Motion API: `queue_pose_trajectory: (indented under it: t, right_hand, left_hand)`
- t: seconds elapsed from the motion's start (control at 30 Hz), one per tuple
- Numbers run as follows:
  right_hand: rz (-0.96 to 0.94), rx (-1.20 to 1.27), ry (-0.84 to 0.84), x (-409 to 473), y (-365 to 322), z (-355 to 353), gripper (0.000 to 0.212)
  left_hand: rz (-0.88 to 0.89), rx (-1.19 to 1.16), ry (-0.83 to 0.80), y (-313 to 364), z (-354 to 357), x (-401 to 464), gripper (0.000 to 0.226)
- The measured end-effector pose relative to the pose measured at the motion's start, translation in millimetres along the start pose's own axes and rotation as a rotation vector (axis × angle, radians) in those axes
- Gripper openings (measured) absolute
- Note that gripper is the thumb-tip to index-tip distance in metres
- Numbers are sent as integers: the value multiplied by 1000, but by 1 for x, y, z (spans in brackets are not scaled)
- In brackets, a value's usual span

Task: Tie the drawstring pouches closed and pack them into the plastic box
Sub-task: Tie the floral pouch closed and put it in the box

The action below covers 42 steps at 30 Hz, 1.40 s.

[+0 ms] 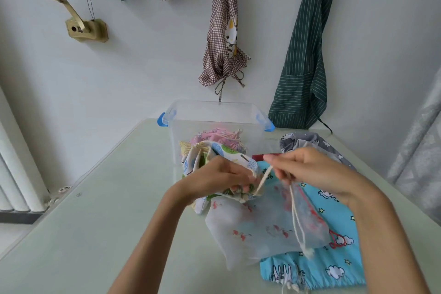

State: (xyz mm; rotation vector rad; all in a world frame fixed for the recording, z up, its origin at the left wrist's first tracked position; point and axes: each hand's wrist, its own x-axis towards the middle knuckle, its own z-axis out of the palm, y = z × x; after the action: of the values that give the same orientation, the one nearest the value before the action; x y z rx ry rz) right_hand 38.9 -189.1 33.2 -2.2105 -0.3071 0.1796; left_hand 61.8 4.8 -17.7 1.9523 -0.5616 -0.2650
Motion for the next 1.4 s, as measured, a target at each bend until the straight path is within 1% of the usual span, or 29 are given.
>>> queue_pose_trajectory:
  t: [0.07, 0.13, 0.17, 0.23, 0.27, 0.33, 0.4, 0.47, 0.5, 0.57, 0.63, 0.67, 0.73, 0.8, 0.9, 0.93, 1.0, 1.07, 1.1, 1.13, 1.2, 1.23, 1.27, 1.33, 1.37, 1.4]
  right_hand:
    - [-37, 85, 132, 0, -1, -3, 49]
    - [-74, 68, 268, 2, -1, -2, 51]
    - [-94, 28, 332, 3, -2, 0, 52]
    - [-184, -32, 423, 4, -7, 8, 52]
    - [-253, -34, 419, 4, -11, 13, 51]
    - [-375, -67, 325, 4, -21, 26, 43]
    - [-455, -160, 169, 0, -32, 40, 38]
    - [-507, -119, 86, -5, -40, 44, 44]
    - [-508, -37, 97, -8, -43, 42, 47]
    - [-459, 107, 220, -5, -37, 35, 48]
    - [-345, 108, 383, 6, -19, 24, 43]
    - [-260, 66, 413, 13, -7, 19, 41]
    - [-75, -11, 339, 21, 11, 15, 35]
    - [29, 0, 239, 27, 21, 20, 33]
    - [70, 16, 180, 31, 23, 30, 44]
    - [78, 8, 170, 32, 23, 32, 44]
    - [94, 33, 164, 33, 25, 33, 35]
    - [117, 139, 217, 34, 24, 33, 19]
    - [142, 263, 249, 37, 23, 33, 15]
    - [158, 455, 244, 39, 24, 33, 16]
    - [172, 896, 115, 42, 22, 32, 25]
    - [172, 1050, 51, 41, 22, 30, 30]
    - [154, 1161, 27, 40, 22, 27, 34]
    - [120, 1299, 71, 36, 25, 16, 39]
    - [121, 1268, 130, 34, 28, 11, 38]
    - [130, 1114, 219, 31, 32, 5, 34]
  left_hand:
    - [13, 60, -84, 1, 11, 4, 23]
    - [55, 123, -148, 3, 24, 7, 22]
    - [81, 157, -153, 4, 31, 10, 22]
    - [142, 232, -101, 4, 39, 13, 32]
    - [175, 244, -64, 4, 42, 14, 38]
    - [215, 227, 6, 3, 45, 14, 44]
    - [252, 183, 83, 2, 47, 14, 39]
    - [224, 166, 156, 1, 45, 14, 41]
    - [202, 171, 164, -2, 43, 15, 46]
    - [151, 143, 134, -5, 37, 13, 56]
    - [118, 67, 118, -6, 29, 12, 53]
    - [109, 34, 100, -4, 26, 9, 49]
    - [101, 22, 69, -5, 22, 9, 47]
    - [93, 30, 54, -8, 20, 8, 48]
    - [46, 20, 53, -7, 19, 7, 52]
    - [35, 20, 49, -4, 20, 6, 49]
    - [33, 35, 39, -5, 21, 5, 41]
    - [20, 31, 18, -5, 20, 5, 35]
    - [17, 8, 32, -7, 20, 7, 37]
    - [-5, -45, 73, -9, 19, 9, 40]
    - [-61, -198, 195, -10, 14, 11, 40]
    - [-79, -256, 243, -11, 11, 13, 41]
    - [-92, -299, 270, -11, 8, 14, 39]
    - [-126, -352, 309, -13, 1, 14, 32]
    - [-143, -362, 315, -13, -2, 12, 29]
    - [-145, -374, 309, -13, -5, 10, 28]
